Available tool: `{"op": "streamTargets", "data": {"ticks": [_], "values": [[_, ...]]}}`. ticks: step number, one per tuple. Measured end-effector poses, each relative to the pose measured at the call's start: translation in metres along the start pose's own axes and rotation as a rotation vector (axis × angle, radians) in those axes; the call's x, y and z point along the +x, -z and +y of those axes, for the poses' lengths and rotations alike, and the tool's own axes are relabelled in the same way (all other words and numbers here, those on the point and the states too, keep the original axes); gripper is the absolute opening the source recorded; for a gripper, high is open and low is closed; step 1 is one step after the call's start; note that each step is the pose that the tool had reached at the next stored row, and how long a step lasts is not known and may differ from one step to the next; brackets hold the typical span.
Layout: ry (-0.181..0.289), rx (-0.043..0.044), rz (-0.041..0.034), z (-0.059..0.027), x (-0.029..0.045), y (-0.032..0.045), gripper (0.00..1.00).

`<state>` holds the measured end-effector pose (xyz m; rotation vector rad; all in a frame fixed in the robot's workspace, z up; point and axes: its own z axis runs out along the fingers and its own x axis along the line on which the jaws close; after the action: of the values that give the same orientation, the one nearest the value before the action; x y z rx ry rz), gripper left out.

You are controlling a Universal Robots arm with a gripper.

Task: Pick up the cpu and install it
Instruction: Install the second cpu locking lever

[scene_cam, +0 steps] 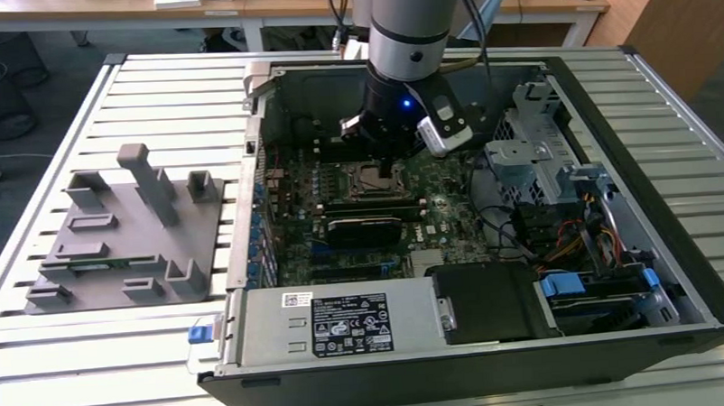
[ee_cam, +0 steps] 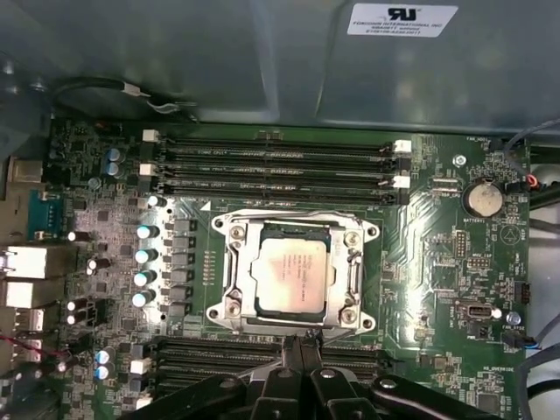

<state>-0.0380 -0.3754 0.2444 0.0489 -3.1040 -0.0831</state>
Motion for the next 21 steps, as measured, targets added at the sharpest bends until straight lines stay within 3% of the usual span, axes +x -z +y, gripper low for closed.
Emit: {"op": "streamTargets", "data": {"ticks": [9, 13, 21], "values": [[0.0, 0.0002, 0.0001, -0.0049, 0.0043, -0.0009, 0.11], [0.0, 0.0002, 0.0001, -0.0062, 0.0107, -0.003, 0.11], [0.0, 0.0003, 0.0002, -0.011, 0.0166, -0.0074, 0.11]]}}
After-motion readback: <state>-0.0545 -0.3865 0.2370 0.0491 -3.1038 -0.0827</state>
